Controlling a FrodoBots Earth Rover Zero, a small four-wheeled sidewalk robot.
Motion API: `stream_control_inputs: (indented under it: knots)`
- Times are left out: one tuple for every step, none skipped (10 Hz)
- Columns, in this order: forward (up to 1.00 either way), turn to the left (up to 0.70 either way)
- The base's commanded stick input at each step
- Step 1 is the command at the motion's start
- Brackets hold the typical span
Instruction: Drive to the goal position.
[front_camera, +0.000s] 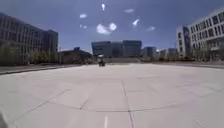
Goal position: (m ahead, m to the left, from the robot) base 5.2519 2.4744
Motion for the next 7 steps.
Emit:
stream_control_inputs:
  knots:
    - [0.5,0.0]
    - [0.5,0.0]
    - [0.5,0.0]
    - [0.5,0.0]
    - [0.5,0.0]
    - [0.5,0.0]
    - [0.5,0.0]
